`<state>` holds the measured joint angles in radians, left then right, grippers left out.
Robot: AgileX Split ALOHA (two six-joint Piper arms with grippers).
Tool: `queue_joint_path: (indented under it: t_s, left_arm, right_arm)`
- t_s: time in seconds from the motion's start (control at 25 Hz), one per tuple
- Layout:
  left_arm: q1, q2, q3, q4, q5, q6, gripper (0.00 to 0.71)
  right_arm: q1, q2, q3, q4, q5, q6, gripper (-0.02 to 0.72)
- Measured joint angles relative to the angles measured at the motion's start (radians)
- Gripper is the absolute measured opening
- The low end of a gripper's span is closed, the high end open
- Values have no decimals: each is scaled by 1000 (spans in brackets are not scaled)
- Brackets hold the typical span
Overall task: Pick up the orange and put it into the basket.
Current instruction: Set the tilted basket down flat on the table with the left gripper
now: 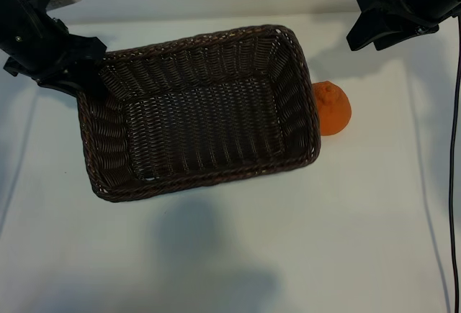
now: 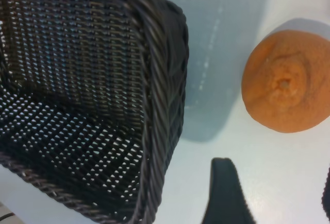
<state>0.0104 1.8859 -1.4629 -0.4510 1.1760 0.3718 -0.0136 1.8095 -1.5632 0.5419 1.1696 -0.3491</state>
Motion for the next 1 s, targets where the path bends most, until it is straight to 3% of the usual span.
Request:
queue_joint_path:
  t_s: [0.32,1.0]
  left_arm:
    - [-52,0,0,20,0,35,203]
    - [-74,86,0,22,-12,71,203]
  right_arm:
    - [0,0,0,0,0,0,444]
    - [0,0,0,0,0,0,444]
